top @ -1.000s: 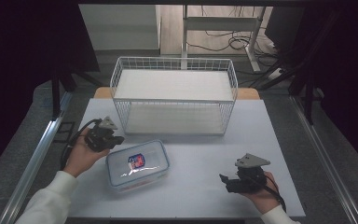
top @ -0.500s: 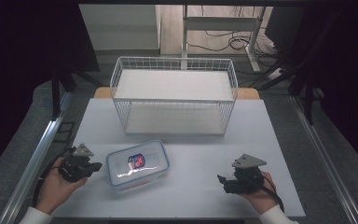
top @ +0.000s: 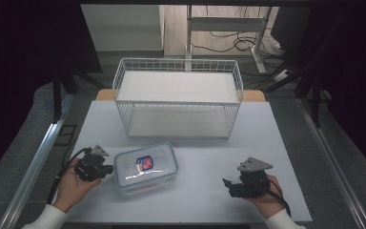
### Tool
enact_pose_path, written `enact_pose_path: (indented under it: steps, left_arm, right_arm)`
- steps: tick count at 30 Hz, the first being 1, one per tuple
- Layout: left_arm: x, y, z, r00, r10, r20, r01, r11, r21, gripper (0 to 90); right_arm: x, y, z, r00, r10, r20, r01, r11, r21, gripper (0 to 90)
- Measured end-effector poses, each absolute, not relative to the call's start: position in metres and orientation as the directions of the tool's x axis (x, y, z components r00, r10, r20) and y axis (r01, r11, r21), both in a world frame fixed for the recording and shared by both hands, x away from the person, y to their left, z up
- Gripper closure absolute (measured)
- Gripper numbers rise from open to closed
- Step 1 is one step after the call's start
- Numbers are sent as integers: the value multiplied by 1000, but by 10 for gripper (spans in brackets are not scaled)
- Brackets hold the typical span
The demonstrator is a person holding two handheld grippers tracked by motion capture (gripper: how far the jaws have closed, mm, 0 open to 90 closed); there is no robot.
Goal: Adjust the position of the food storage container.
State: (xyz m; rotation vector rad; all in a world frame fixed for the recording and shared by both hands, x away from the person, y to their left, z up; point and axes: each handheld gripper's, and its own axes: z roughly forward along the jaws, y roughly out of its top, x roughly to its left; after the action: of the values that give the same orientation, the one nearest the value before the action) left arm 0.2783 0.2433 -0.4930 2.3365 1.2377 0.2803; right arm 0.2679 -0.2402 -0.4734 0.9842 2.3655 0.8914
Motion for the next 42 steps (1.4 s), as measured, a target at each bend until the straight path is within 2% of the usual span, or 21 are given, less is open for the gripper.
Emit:
enact_pose_path:
  steps: [16,28,37,42]
  left_arm:
    - [320,189,-494,615,786,-69,694,-497,521,900]
    - [333,156,-493,641,764,-77,673,-510,536,900]
    - [332,163,-489,618,782,-81,673,-474,568,900]
    - [315,178,-477,612,781,-129,665,-419,619,900]
  right_arm:
    - [268,-241,-473,-660,739,-135,464,542,701,160]
    - [268,-243,-473,-662,738,-135,461,542,703,160]
    - [267,-244,-473,-653,745,-135,466,536,704,160]
    - [267,-247,-473,-648,750,-130,471,529,706,160]
